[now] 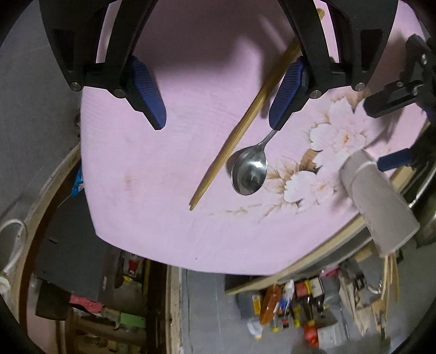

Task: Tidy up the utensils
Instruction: 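Move both open tools down toward the last spoon and chopstick, then close the left tool on the metal spoon while the right tool grasps the chopstick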

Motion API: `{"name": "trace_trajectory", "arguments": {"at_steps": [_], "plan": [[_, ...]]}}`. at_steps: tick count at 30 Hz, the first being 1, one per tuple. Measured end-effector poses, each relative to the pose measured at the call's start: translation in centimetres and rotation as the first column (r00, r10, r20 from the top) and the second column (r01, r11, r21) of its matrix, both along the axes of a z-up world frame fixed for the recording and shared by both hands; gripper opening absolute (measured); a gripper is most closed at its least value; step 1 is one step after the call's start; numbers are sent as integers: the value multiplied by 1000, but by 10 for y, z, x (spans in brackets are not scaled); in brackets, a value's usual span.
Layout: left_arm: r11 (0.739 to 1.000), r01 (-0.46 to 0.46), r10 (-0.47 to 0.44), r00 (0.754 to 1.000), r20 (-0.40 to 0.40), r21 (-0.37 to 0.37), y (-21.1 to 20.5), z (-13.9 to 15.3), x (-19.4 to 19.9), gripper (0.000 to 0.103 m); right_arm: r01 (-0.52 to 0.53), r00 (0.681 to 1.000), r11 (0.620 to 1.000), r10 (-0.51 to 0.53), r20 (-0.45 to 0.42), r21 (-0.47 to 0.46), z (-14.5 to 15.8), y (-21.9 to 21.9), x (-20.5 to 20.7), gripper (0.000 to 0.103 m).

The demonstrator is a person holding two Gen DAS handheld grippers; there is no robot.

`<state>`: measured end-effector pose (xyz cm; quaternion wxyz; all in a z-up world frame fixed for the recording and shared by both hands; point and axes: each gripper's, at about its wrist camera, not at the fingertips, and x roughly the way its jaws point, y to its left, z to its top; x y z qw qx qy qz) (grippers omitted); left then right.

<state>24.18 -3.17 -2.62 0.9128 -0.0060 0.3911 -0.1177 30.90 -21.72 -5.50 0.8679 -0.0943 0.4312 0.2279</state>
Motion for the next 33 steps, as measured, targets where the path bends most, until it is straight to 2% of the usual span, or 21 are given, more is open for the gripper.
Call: {"name": "trace_trajectory", "arguments": {"at_steps": [4, 7, 9, 11, 15, 20, 25, 31, 33], "plan": [[1000, 12, -12, 1000, -1, -10, -1, 1, -2, 100, -20, 1000, 997, 21, 8, -70, -2, 7, 1, 66], [999, 37, -37, 999, 3, -18, -4, 2, -4, 98, -52, 999, 997, 51, -18, -51, 1, 1, -1, 49], [999, 52, -52, 999, 3, -16, -8, 2, -3, 95, -56, 998, 998, 55, -35, -42, 4, -5, -2, 36], [997, 69, -69, 998, -9, -20, -11, 1, 1, 86, -54, 997, 998, 52, -54, -32, 6, -11, -2, 32], [996, 84, -86, 996, -39, -43, -19, -1, 17, 71, -32, 996, 999, 33, -80, 13, 8, -25, -2, 29], [994, 78, -84, 994, -75, -76, -27, -2, 45, 53, -22, 997, 1000, 23, -80, 11, 11, -28, -4, 24], [992, 73, -82, 993, -90, -104, -36, -1, 73, 47, -11, 996, 1000, 13, -85, 26, 12, -31, -3, 21], [989, 95, -110, 986, -129, -115, -42, -9, 100, 31, 21, 994, 998, -14, -111, 58, 11, -35, 5, 16], [988, 96, -113, 983, -142, -125, -42, -12, 107, 29, 33, 992, 997, -24, -125, 68, 10, -34, 10, 16]]}}
